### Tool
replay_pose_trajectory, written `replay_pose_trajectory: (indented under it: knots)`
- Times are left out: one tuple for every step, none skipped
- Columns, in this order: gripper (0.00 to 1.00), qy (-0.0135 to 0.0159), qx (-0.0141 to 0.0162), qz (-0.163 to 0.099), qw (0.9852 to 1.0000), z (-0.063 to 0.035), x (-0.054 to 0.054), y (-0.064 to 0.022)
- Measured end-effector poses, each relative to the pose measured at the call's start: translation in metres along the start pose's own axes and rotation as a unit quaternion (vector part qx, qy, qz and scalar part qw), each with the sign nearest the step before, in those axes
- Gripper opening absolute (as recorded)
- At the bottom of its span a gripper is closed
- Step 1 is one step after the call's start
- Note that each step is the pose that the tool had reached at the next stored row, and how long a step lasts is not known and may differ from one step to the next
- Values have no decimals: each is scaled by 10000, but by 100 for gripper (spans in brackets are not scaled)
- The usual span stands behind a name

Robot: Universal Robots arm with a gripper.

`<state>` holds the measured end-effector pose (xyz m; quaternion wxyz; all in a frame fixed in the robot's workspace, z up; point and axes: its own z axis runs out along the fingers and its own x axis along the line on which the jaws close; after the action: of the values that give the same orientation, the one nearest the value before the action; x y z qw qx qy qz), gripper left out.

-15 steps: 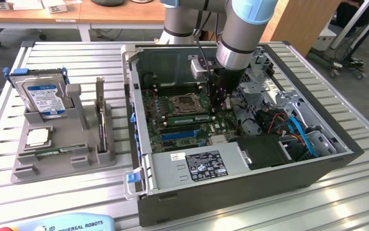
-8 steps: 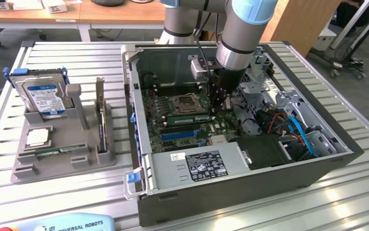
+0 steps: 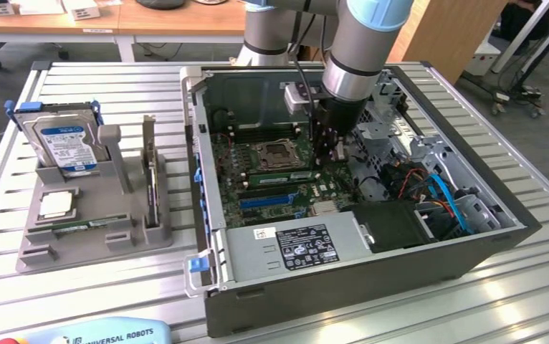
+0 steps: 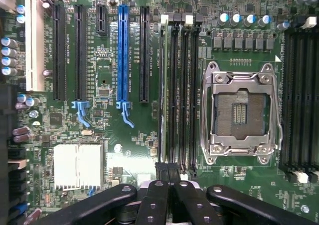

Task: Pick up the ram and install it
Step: 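Press down the ram until it locks into place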

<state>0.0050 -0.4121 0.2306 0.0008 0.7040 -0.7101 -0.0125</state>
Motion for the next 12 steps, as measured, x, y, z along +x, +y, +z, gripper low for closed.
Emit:
replay_pose_trajectory:
  knots:
    - [10, 0, 0, 0, 10000, -23, -1, 0]
    - [10, 0, 0, 0, 10000, -48, -1, 1]
    - [10, 0, 0, 0, 10000, -71, -1, 1]
    - [10, 0, 0, 0, 10000, -96, -2, 2]
    - [10, 0, 0, 0, 10000, -122, -2, 2]
    - [10, 0, 0, 0, 10000, -147, -3, 2]
    - [10, 0, 0, 0, 10000, -168, -3, 3]
    - [10, 1, 0, 0, 10000, -186, -3, 3]
    - [10, 1, 0, 0, 10000, -197, -3, 3]
    - [10, 0, 0, 0, 10000, -196, -3, 3]
    - [10, 0, 0, 0, 10000, -196, -3, 3]
    - [10, 0, 0, 0, 10000, -197, -3, 3]
